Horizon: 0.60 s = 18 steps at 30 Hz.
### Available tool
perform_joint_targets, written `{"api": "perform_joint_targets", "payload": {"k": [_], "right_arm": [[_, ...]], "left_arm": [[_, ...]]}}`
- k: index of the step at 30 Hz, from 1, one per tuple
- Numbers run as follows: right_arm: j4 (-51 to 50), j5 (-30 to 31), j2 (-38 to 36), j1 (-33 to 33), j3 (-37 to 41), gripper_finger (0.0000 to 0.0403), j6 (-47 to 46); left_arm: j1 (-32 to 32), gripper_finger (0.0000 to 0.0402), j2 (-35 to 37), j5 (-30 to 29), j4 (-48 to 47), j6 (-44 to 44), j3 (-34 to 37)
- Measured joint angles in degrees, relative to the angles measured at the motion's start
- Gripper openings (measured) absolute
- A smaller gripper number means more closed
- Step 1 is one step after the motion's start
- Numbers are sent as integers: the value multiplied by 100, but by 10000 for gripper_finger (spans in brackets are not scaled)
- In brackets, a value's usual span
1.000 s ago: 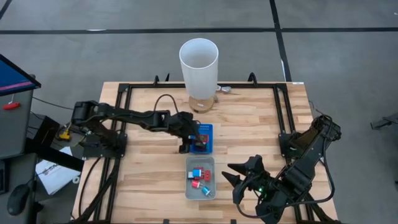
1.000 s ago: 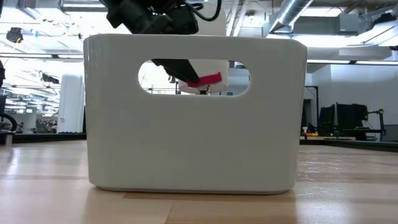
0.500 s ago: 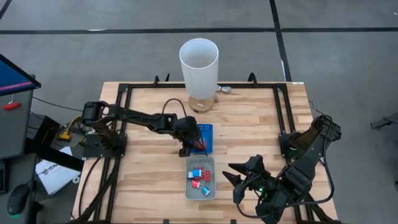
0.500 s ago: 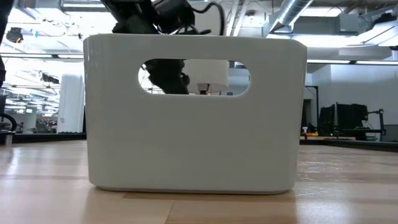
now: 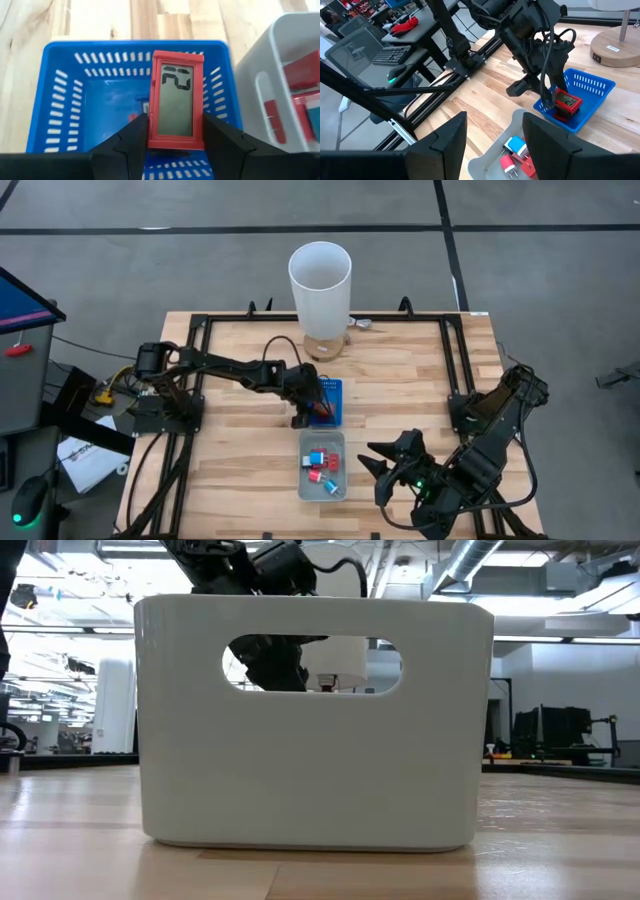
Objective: Pick & Place Office items
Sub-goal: Put the red digital clock into the blue bin
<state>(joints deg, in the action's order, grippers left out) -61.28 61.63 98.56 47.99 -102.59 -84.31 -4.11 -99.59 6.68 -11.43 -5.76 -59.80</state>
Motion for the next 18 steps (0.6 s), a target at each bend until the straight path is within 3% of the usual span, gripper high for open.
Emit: {"api": "perform_joint_targets", "payload": {"k": [18], "right_arm": [[20, -2, 0, 0, 0, 185, -62]], "left_arm": [[-47, 165, 7, 120, 256, -31, 270]]}}
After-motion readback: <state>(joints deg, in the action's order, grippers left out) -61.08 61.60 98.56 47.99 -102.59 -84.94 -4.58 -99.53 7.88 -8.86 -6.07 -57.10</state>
